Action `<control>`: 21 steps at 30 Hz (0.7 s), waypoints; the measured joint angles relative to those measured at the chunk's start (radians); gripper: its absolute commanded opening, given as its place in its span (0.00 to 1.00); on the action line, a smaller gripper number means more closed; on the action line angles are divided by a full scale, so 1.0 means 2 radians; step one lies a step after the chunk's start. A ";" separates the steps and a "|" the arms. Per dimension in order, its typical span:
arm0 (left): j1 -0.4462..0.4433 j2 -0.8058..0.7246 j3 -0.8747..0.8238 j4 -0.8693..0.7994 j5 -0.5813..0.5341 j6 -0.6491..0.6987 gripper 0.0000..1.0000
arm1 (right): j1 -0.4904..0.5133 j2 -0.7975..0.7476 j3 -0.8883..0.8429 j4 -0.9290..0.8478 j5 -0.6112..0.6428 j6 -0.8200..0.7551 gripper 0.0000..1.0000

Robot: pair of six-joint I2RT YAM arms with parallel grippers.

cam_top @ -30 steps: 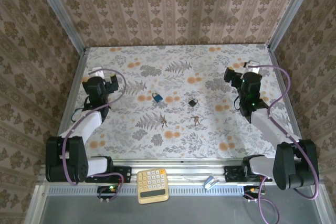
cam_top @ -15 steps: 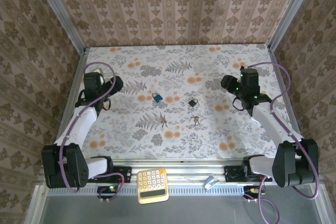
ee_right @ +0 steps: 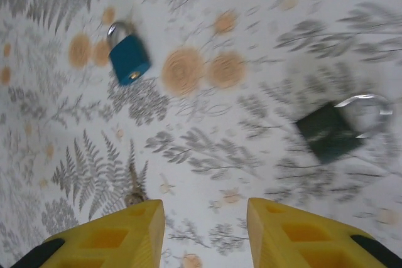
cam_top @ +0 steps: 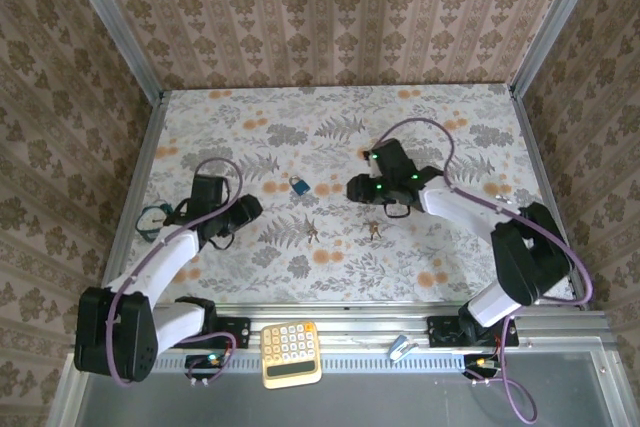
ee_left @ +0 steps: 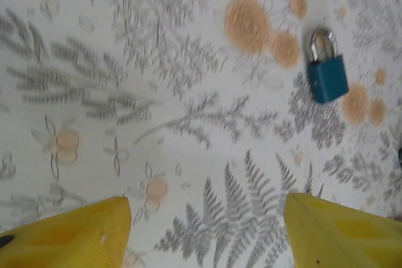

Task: Unlock with the key

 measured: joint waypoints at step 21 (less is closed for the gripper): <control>-0.015 -0.030 -0.048 0.007 0.026 -0.060 0.67 | 0.132 0.192 0.162 -0.089 0.032 -0.051 0.37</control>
